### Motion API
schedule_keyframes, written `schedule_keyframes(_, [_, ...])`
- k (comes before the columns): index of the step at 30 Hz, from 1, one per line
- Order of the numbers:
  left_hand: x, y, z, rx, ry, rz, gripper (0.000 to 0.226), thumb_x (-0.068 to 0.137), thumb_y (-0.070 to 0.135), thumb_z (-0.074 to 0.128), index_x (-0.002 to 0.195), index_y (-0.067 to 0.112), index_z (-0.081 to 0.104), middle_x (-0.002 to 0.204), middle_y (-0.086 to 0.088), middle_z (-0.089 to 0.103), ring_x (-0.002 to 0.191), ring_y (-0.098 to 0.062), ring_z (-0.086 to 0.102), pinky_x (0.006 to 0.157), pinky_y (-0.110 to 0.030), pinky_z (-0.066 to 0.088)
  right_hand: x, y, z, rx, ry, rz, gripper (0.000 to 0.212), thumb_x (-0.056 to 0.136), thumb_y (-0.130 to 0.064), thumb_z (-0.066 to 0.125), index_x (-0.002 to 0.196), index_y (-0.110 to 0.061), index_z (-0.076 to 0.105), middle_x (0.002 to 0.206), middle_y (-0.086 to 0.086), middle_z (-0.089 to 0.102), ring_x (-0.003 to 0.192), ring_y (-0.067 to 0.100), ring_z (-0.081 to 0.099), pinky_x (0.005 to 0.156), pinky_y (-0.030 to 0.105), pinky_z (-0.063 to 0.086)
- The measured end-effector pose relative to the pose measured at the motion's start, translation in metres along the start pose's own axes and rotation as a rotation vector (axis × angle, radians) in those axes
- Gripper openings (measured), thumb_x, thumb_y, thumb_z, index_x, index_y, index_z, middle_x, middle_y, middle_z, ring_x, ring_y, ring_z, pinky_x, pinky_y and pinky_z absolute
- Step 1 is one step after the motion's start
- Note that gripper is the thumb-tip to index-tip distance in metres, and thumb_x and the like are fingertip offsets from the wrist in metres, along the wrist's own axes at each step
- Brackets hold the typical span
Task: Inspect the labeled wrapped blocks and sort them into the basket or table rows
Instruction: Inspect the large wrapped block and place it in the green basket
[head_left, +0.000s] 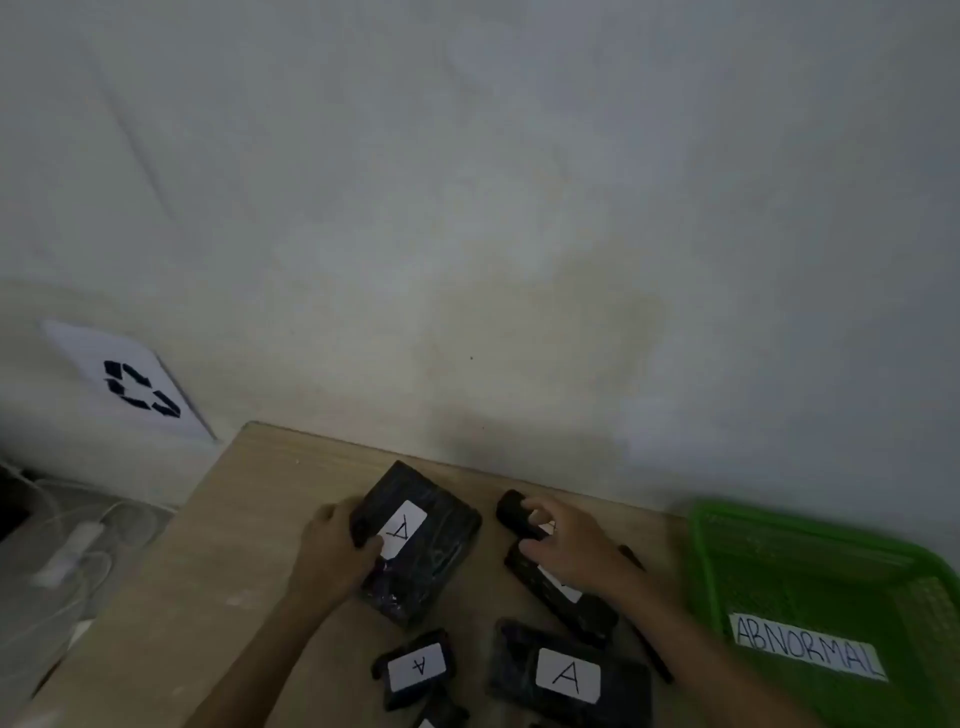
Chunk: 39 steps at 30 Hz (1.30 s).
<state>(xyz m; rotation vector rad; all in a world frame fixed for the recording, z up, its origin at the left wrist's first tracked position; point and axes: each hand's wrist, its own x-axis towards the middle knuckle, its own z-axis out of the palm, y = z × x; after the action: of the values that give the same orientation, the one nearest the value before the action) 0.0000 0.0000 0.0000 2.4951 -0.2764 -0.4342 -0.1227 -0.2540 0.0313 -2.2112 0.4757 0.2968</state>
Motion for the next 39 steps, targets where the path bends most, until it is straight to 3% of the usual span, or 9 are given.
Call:
schedule_keyframes(5, [0.001,-0.022,0.017,-0.276,-0.051,-0.416,0.087,0.084,0.023,0.068,0.148,0.004,0.013,0.145,-0.026,0.024,0.127,-0.045,0.037,0.100,-0.048,0.038,0.038,-0.020,0.034,0.050,-0.096,0.047,0.079,0.088,-0.035,0.064,0.151,-0.019,0.018,0.155,0.003,0.025,0.140,0.019,0.030,0.110,0.032,0.032])
schedule_keyframes(10, [-0.008,-0.026,0.034,-0.697,-0.164,-0.611,0.038,0.091,0.021,0.060,0.125,0.012,0.047,0.123,-0.016,0.055,0.105,-0.034,0.055,0.084,-0.044,0.049,0.055,-0.024,0.059,0.207,-0.189,0.164,0.084,0.084,-0.033,0.069,0.151,-0.022,0.019,0.154,0.003,0.030,0.138,0.020,0.033,0.108,0.031,0.032])
schedule_keyframes(13, [-0.012,-0.018,0.036,-0.796,-0.093,-0.594,0.031,0.091,0.013,0.059,0.120,0.007,0.051,0.116,-0.018,0.060,0.095,-0.030,0.060,0.078,-0.042,0.052,0.050,-0.021,0.068,0.261,-0.150,0.184,0.083,0.082,-0.033,0.071,0.149,-0.024,0.023,0.150,0.002,0.034,0.134,0.020,0.038,0.105,0.030,0.034])
schedule_keyframes(17, [-0.026,0.010,0.029,-0.873,-0.112,-0.551,0.019,0.094,0.012,0.053,0.109,0.011,0.041,0.107,-0.009,0.053,0.098,-0.028,0.053,0.088,-0.044,0.048,0.029,-0.021,0.057,0.294,-0.067,0.168,0.080,0.081,-0.034,0.073,0.146,-0.023,0.027,0.145,0.002,0.035,0.130,0.020,0.040,0.102,0.030,0.037])
schedule_keyframes(23, [-0.060,0.036,0.020,-0.898,-0.135,-0.394,0.036,0.092,0.026,0.057,0.118,0.011,0.037,0.108,-0.011,0.058,0.082,-0.022,0.062,0.057,-0.029,0.051,-0.034,-0.009,0.023,0.392,0.117,0.154,0.078,0.081,-0.037,0.073,0.145,-0.025,0.030,0.145,-0.001,0.037,0.126,0.014,0.041,0.105,0.032,0.037])
schedule_keyframes(25, [-0.077,0.050,0.023,-0.946,-0.211,-0.431,0.040,0.090,0.031,0.060,0.116,0.008,0.040,0.107,-0.015,0.060,0.084,-0.030,0.065,0.066,-0.039,0.055,-0.061,-0.003,0.014,0.432,0.186,0.145,0.079,0.082,-0.035,0.073,0.146,-0.025,0.028,0.141,-0.005,0.037,0.122,0.009,0.039,0.102,0.028,0.037])
schedule_keyframes(29, [-0.115,0.074,0.038,-0.947,-0.407,-0.405,0.049,0.085,0.039,0.064,0.114,0.005,0.044,0.109,-0.017,0.060,0.095,-0.033,0.063,0.076,-0.046,0.056,-0.112,0.010,0.002,0.469,0.341,0.158,0.090,0.081,-0.037,0.073,0.150,-0.028,0.017,0.155,-0.007,0.023,0.139,0.015,0.029,0.113,0.040,0.033])
schedule_keyframes(34, [-0.158,0.094,0.059,-0.953,-0.507,-0.364,0.089,0.052,0.056,0.084,0.116,0.005,0.049,0.111,-0.016,0.064,0.098,-0.031,0.066,0.085,-0.050,0.054,-0.170,0.021,-0.007,0.415,0.449,0.126,0.081,0.085,-0.029,0.070,0.150,-0.027,0.021,0.156,-0.006,0.020,0.141,0.014,0.023,0.107,0.027,0.025])
schedule_keyframes(39, [-0.193,0.112,0.068,-0.947,-0.570,-0.273,0.086,0.051,0.060,0.081,0.119,0.013,0.060,0.111,-0.011,0.070,0.100,-0.029,0.067,0.092,-0.048,0.051,-0.219,0.032,-0.018,0.471,0.545,0.083,0.083,0.084,-0.025,0.072,0.150,-0.029,0.021,0.155,-0.006,0.023,0.140,0.014,0.026,0.113,0.034,0.029])
